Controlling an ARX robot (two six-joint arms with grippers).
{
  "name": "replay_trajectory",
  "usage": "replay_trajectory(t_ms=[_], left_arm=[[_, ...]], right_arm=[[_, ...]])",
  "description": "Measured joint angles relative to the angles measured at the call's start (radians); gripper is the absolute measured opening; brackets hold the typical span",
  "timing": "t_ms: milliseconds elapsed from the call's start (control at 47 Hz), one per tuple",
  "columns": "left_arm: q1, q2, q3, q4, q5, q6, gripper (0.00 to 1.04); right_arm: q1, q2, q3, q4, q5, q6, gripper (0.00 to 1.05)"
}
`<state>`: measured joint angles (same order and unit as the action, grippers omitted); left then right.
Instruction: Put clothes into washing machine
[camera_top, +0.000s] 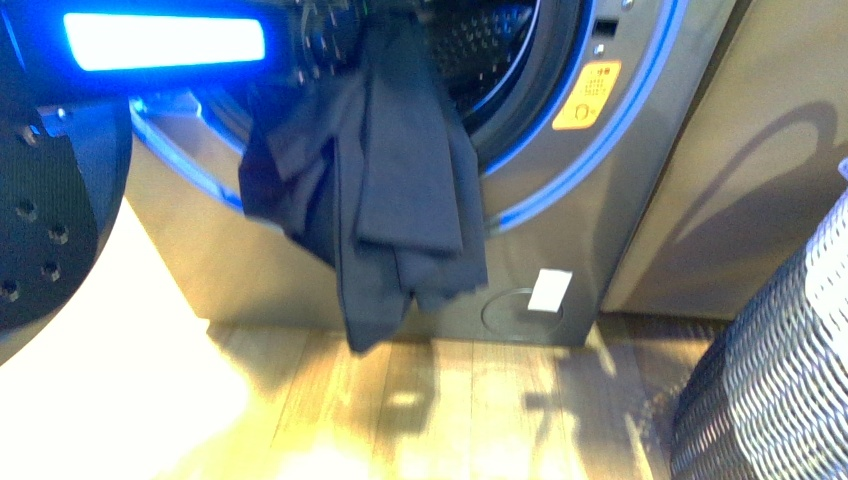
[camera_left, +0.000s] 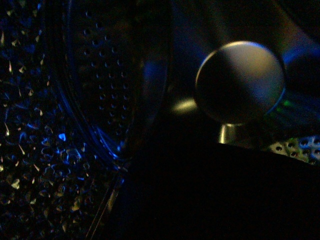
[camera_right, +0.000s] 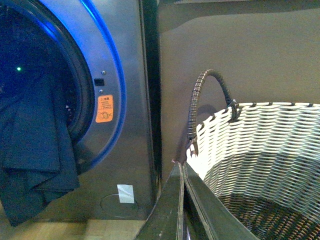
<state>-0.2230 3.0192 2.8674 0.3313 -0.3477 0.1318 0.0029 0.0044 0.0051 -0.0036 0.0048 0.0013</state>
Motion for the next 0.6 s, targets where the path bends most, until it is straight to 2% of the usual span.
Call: replay_trajectory(t_ms=[276,595], left_arm=[[-0.005,0.0,0.003,0.085,-0.005,0.005,0.07],[-0.01,0.012,0.003,0.217,-0.064,0.052,0.07]], right_arm=[[0.0,0.0,0.0,0.0,0.0,0.0,0.02],[0.0,0.0,0.0,0.0,0.0,0.0,0.02]])
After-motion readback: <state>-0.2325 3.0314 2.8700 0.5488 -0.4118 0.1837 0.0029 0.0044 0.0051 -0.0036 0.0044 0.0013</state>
